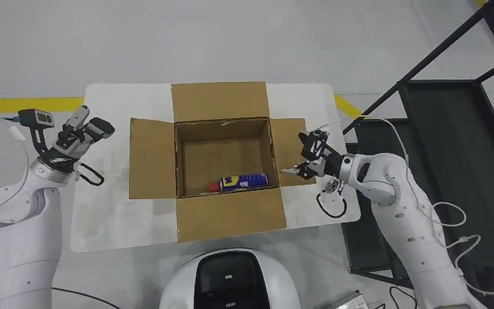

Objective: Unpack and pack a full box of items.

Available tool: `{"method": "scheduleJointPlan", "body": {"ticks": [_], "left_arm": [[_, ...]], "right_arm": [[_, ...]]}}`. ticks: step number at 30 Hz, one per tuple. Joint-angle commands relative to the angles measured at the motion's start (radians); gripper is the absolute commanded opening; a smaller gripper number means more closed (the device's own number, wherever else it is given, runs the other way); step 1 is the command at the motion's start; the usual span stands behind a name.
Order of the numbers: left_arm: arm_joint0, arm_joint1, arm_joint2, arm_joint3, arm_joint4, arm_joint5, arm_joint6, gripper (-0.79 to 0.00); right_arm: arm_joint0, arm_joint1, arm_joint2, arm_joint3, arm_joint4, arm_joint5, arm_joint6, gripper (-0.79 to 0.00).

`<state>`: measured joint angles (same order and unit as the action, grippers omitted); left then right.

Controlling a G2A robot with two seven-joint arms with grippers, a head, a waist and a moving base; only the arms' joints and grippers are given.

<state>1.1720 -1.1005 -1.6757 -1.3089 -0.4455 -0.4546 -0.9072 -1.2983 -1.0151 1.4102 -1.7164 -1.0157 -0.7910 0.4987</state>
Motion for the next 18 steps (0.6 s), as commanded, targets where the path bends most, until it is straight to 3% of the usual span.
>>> {"method": "scheduleJointPlan", "body": {"ticks": [1,5,18], "left_arm": [[0.000,0.000,0.000,0.000,0.000,0.000,0.000,0.000],[0.000,0.000,0.000,0.000,0.000,0.000,0.000,0.000],[0.000,0.000,0.000,0.000,0.000,0.000,0.000,0.000]], "right_arm": [[0.066,-0.010,-0.081,0.019,-0.030,0.037,0.027,0.000],[0.151,-0.030,-0.180,0.078,-0.050,0.105,0.026,0.000],[0.151,-0.030,-0.180,0.078,-0.050,0.105,0.026,0.000]]}}
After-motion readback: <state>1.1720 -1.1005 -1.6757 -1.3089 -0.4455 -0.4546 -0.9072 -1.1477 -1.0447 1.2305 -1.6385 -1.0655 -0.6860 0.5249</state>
